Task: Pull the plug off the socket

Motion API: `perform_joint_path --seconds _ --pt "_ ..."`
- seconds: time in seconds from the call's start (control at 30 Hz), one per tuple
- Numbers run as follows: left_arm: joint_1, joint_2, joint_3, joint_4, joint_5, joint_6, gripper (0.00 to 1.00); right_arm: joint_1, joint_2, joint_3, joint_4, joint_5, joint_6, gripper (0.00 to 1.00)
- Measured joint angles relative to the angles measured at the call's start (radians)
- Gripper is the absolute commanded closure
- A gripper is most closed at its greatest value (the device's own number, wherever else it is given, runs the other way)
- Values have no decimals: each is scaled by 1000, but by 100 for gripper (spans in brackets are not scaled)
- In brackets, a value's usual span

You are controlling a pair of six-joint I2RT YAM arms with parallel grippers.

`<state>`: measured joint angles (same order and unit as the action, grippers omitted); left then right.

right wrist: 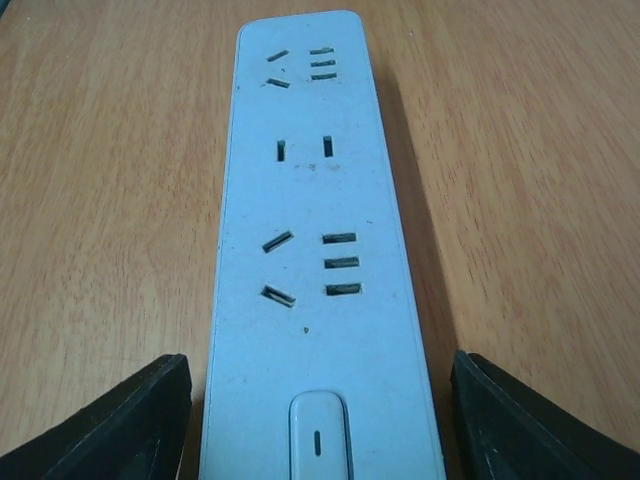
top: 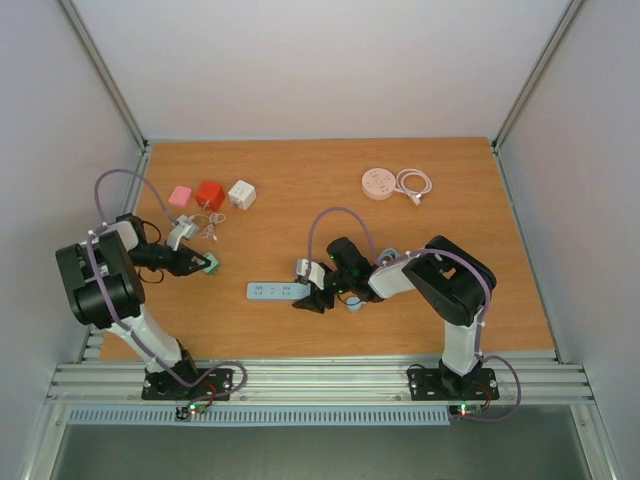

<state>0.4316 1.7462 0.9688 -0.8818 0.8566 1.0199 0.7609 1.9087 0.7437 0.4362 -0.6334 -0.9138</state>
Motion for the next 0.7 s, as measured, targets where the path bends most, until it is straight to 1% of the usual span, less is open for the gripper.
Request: perform_joint_path --seconds 0.2,0.37,0.47,0.6,0.7 --pt "26 58 39 5 -6 -43 49 0 -15 0 -27 5 1 24" --pt "39 70 47 31 -20 -92 35 0 -27 6 -58 14 8 24" --pt "40 65 45 63 -35 -127 23 3 -39 8 -88 23 7 25" --pt "40 18 25 118 -61 -176 15 8 -52 29 -152 43 -3 26" --pt "40 -55 6 147 -77 -204 10 10 -56 57 -211 59 -12 29"
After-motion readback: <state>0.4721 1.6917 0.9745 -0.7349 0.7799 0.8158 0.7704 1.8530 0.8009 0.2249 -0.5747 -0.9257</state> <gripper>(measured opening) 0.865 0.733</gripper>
